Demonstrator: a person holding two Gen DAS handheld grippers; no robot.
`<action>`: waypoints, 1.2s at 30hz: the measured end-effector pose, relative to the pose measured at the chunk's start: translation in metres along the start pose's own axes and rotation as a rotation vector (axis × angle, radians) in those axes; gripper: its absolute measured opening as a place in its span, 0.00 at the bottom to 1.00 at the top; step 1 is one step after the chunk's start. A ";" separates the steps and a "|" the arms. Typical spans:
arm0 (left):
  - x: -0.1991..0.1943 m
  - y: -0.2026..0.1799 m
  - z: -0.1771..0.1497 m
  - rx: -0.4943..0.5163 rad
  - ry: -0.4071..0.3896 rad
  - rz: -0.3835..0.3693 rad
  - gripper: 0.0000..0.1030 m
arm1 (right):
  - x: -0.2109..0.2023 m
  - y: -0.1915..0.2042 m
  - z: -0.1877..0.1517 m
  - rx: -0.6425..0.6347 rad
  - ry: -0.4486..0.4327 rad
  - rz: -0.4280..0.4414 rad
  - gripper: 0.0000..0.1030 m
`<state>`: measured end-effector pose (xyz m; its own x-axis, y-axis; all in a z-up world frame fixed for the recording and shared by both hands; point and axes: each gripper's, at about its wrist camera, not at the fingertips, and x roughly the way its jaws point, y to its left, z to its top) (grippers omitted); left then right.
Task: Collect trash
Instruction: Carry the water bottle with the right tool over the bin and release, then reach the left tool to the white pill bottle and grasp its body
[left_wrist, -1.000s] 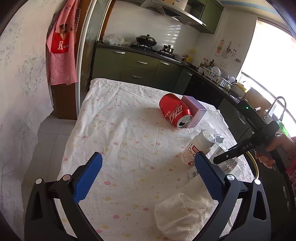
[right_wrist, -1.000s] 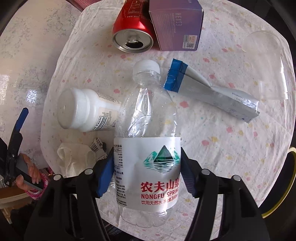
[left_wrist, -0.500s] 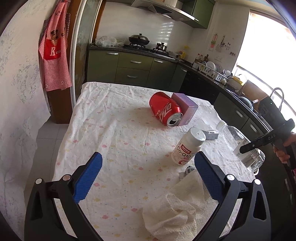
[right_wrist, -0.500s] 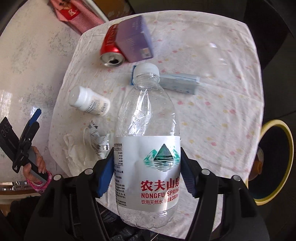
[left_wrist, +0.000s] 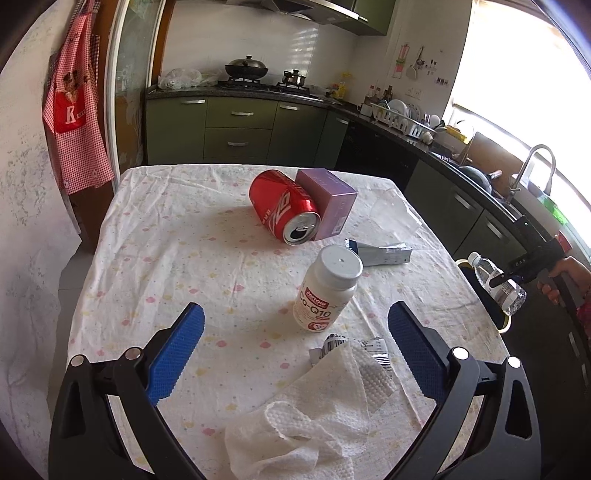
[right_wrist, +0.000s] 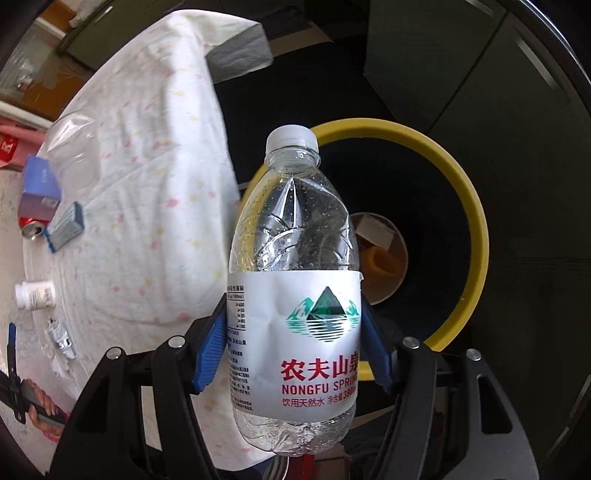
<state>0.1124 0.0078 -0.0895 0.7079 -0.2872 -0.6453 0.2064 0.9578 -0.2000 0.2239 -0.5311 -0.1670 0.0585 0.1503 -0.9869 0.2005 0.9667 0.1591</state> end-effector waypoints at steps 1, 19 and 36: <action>0.003 -0.003 0.001 0.009 0.006 -0.005 0.95 | 0.006 -0.008 0.004 0.017 0.007 -0.011 0.61; 0.058 -0.034 0.016 0.162 0.106 0.031 0.95 | -0.040 0.019 -0.096 -0.071 -0.236 0.232 0.77; 0.112 -0.030 0.019 0.156 0.189 0.075 0.70 | -0.036 0.069 -0.132 -0.219 -0.249 0.327 0.77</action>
<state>0.1985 -0.0533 -0.1414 0.5895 -0.1981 -0.7831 0.2706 0.9619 -0.0396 0.1067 -0.4422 -0.1244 0.3226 0.4260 -0.8452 -0.0769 0.9018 0.4252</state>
